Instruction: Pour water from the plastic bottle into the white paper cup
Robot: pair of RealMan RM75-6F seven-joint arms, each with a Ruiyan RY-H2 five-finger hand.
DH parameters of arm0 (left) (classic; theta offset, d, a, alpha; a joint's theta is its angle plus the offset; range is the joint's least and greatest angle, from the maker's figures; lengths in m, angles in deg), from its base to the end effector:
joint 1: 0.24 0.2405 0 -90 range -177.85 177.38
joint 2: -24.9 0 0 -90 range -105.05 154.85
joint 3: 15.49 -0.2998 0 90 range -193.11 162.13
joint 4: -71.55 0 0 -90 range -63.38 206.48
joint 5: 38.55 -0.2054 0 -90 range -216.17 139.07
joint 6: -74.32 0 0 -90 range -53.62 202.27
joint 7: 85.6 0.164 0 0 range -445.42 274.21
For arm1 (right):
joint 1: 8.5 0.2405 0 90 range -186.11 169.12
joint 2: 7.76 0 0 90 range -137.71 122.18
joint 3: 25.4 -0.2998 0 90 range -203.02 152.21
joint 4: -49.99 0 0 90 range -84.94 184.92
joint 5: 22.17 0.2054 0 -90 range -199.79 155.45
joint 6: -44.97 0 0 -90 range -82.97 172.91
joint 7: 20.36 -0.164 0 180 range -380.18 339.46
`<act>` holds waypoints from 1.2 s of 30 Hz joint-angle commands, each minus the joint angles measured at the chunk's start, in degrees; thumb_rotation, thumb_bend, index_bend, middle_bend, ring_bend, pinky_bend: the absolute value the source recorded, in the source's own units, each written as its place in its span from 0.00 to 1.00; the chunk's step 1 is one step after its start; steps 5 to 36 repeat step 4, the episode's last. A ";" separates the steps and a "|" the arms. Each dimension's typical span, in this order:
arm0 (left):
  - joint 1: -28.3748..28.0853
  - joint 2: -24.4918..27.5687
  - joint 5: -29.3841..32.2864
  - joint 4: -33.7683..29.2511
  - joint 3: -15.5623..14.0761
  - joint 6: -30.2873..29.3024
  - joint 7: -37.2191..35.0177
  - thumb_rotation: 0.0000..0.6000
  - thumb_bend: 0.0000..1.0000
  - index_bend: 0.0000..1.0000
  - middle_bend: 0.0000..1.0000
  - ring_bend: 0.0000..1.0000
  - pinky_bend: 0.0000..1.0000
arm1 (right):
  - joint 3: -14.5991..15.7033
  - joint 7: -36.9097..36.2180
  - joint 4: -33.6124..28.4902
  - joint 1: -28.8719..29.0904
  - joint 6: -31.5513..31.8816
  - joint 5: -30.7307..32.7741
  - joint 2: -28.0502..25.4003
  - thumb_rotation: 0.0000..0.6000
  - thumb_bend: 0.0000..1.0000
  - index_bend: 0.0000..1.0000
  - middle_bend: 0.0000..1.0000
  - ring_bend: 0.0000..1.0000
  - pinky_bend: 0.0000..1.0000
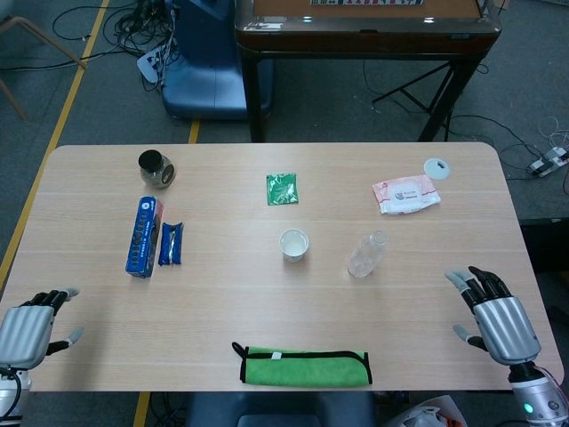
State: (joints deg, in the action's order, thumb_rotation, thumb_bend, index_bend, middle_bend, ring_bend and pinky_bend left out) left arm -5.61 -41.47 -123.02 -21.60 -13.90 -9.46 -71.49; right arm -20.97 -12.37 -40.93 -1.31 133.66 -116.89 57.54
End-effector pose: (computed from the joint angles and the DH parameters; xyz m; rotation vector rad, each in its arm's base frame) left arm -0.3483 0.2019 0.1613 -1.4619 -0.7933 -0.7273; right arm -0.3283 -0.1894 0.1580 1.6126 -0.7406 0.8719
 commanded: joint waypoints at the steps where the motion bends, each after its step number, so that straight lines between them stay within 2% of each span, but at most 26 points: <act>1: -0.09 -0.09 0.09 0.04 -0.06 0.24 0.24 1.00 0.16 0.32 0.39 0.38 0.59 | -0.23 -0.61 -0.11 -0.26 -0.18 0.11 -0.32 1.00 0.00 0.16 0.21 0.11 0.19; 36: -0.15 -0.24 0.41 0.19 -0.11 0.57 0.62 1.00 0.17 0.32 0.39 0.38 0.59 | -0.54 -1.51 0.07 -0.36 -0.58 0.36 -0.30 1.00 0.00 0.16 0.21 0.11 0.19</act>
